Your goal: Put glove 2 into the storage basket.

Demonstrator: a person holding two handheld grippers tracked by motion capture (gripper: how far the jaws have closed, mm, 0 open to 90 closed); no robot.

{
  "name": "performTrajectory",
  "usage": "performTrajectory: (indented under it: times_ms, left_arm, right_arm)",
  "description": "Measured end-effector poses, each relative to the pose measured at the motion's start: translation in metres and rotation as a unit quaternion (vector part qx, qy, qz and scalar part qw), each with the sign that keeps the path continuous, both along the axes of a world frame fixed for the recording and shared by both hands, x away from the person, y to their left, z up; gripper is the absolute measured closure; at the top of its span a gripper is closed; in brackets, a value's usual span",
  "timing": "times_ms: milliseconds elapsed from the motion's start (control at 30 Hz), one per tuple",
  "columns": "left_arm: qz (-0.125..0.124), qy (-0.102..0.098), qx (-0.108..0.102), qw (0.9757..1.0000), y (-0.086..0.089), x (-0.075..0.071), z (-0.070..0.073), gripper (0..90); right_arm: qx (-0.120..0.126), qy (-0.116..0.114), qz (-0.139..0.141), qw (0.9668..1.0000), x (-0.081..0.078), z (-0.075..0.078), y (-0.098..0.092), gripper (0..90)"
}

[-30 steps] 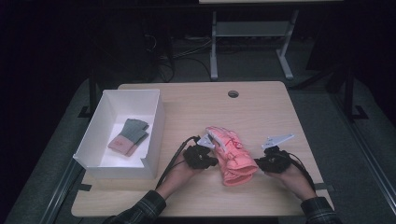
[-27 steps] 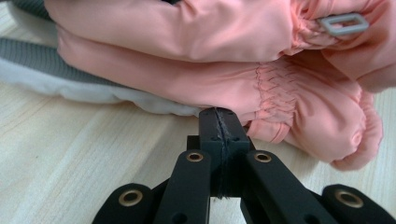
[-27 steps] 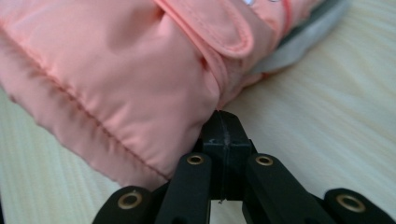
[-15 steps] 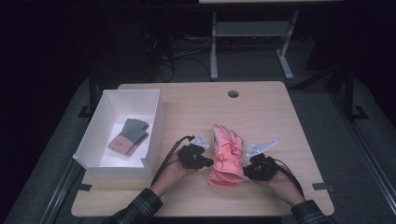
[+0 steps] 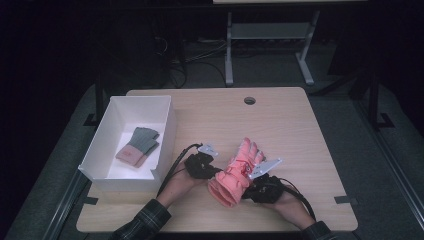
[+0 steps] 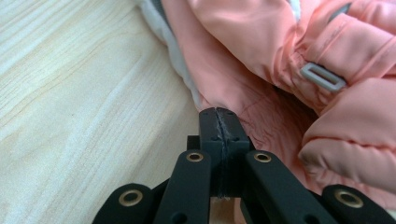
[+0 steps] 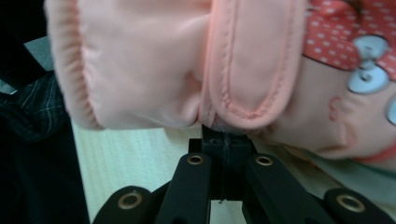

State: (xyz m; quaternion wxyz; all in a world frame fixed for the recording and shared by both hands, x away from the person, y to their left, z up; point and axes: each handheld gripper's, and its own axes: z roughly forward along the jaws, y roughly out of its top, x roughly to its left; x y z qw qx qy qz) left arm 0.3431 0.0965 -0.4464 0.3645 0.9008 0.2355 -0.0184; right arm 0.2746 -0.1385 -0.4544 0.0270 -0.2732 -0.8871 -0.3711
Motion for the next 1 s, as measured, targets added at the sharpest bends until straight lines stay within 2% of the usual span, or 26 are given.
performTrajectory:
  times_ms: [300, 400, 500, 567, 633, 800, 900, 1000]
  left_arm:
    - [-0.001, 0.0, 0.006, 1.0, -0.002, 0.0, -0.001, 89.7]
    - [0.002, 0.006, 0.01, 0.9999, 0.0, 0.0, 0.0, 89.7]
    - [0.006, 0.001, 0.014, 0.9999, 0.005, -0.004, 0.002, 89.7]
    - [0.008, -0.003, 0.025, 0.9996, 0.009, -0.008, 0.003, 89.7]
    - [0.008, 0.003, 0.033, 0.9994, 0.012, -0.011, 0.003, 89.7]
    - [0.01, 0.015, 0.029, 0.9994, 0.012, -0.01, 0.002, 89.7]
    - [0.008, 0.025, 0.022, 0.9994, 0.011, -0.011, 0.001, 89.8]
    - [0.005, 0.024, 0.024, 0.9994, 0.009, -0.012, 0.0, 89.7]
  right_arm:
    - [-0.007, 0.006, 0.005, 0.9999, -0.004, 0.004, -0.001, 90.0]
    - [-0.012, 0.012, 0.008, 0.9998, -0.008, 0.005, 0.0, 90.0]
    - [-0.016, 0.014, 0.008, 0.9997, -0.013, 0.005, -0.001, 90.0]
    - [-0.015, 0.011, 0.009, 0.9998, -0.016, 0.006, -0.003, 90.0]
    - [-0.011, 0.01, 0.012, 0.9998, -0.018, 0.009, -0.003, 90.0]
    - [-0.006, -0.001, 0.014, 0.9999, -0.019, 0.015, 0.003, 90.0]
    - [0.003, 0.001, 0.011, 0.9999, -0.018, 0.018, 0.004, 90.0]
    - [0.005, -0.007, 0.007, 0.9999, -0.016, 0.021, 0.005, 90.0]
